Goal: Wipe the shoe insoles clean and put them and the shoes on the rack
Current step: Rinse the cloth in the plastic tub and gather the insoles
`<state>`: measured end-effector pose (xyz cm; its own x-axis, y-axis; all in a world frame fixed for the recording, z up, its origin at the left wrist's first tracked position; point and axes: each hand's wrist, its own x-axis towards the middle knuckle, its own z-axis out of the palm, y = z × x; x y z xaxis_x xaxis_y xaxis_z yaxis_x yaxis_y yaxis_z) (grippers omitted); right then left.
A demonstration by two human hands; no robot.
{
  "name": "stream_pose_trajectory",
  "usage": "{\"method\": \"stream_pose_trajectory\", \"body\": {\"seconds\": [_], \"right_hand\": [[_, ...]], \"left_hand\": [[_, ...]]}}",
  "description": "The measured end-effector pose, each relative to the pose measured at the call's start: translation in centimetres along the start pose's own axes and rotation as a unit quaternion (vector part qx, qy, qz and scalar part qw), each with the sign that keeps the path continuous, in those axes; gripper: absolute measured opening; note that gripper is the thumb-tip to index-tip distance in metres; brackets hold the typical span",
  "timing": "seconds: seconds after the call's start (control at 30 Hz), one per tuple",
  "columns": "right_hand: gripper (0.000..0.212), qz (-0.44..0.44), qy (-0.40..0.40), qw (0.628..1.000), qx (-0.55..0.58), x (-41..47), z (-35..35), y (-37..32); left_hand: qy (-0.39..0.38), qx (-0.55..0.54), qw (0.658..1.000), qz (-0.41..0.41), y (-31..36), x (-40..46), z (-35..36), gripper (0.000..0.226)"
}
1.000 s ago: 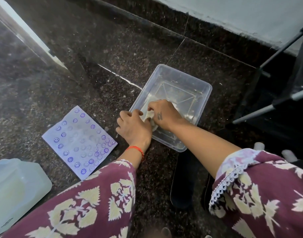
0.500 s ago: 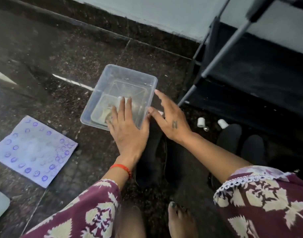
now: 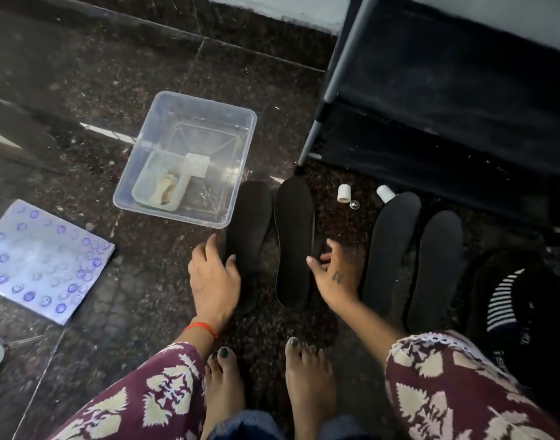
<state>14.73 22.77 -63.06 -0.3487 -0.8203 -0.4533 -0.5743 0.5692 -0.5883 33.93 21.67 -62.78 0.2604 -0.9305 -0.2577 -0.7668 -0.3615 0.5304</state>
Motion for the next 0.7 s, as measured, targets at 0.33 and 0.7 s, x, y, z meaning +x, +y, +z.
{"method": "stream_pose_trajectory", "body": {"seconds": [0.33,0.7], "right_hand": [[0.024,0.097,-0.024,0.995,-0.021,1.6,1.4,-0.2],[0.012,0.177,-0.066,0.959,0.21,0.7,-2.2,0.5]], "left_hand": [[-0.06,-0.035,0.988,-0.138,-0.8,0.8,1.6,0.025],[-0.211,-0.318,0.893,-0.237,-1.4,-0.1,-0.6,0.017]]}}
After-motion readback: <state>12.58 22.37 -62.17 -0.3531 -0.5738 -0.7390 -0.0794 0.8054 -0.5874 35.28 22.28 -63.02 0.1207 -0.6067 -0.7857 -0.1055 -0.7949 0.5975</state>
